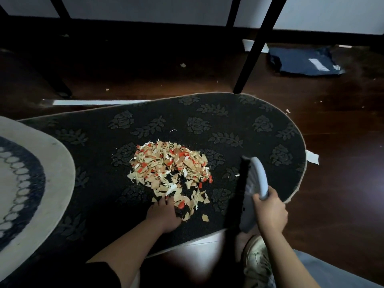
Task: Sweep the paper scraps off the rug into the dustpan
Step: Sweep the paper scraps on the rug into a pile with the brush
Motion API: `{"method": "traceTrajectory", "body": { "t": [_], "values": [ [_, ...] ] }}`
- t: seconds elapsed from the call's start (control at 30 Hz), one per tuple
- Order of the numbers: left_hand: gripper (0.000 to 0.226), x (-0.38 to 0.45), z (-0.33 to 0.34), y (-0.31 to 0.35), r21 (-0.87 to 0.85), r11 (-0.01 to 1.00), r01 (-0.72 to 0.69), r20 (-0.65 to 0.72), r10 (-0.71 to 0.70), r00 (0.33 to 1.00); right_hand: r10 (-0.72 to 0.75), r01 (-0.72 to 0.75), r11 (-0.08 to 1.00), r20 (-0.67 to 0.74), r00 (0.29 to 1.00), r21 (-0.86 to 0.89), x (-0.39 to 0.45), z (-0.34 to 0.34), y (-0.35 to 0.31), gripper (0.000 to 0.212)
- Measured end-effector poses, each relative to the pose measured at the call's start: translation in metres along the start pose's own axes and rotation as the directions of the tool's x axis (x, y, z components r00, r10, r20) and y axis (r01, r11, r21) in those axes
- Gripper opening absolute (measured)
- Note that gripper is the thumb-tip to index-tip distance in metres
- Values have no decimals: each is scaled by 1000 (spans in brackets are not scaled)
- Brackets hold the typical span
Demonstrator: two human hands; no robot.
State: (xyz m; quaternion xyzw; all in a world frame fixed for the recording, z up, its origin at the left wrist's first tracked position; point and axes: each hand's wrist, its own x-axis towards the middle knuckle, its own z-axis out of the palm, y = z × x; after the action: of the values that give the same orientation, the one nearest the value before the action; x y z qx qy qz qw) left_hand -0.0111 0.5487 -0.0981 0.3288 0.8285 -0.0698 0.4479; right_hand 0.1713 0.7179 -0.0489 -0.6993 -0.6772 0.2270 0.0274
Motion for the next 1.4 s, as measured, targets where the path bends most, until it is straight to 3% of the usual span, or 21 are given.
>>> {"method": "traceTrajectory", "body": {
  "t": [0.23, 0.43, 0.6, 0.97, 1.17, 1.4],
  "values": [
    [80, -2, 4, 1, 31, 1000, -3, 7, 3, 1000, -83, 77, 994, 62, 995, 80, 0, 13, -20, 40],
    [79, -4, 3, 6, 28, 999, -29, -6, 29, 1000, 23, -16, 981, -34, 999, 191, 2, -14, 15, 42],
    [79, -4, 5, 5, 29, 999, -28, 0, 28, 1000, 125, -119, 964, -10, 992, 236, 12, -15, 24, 40],
    [79, -4, 4, 4, 34, 999, -19, 1, 19, 1000, 3, -35, 955, 109, 994, 293, -12, 19, -20, 36],
    [79, -5, 2, 6, 24, 999, -30, -6, 30, 1000, 122, -113, 913, 1, 993, 391, 5, -17, -2, 34],
    [81, -3, 3, 3, 33, 999, -22, 9, 22, 1000, 274, -246, 828, 19, 962, 505, 19, -8, 19, 47]
  ]
}}
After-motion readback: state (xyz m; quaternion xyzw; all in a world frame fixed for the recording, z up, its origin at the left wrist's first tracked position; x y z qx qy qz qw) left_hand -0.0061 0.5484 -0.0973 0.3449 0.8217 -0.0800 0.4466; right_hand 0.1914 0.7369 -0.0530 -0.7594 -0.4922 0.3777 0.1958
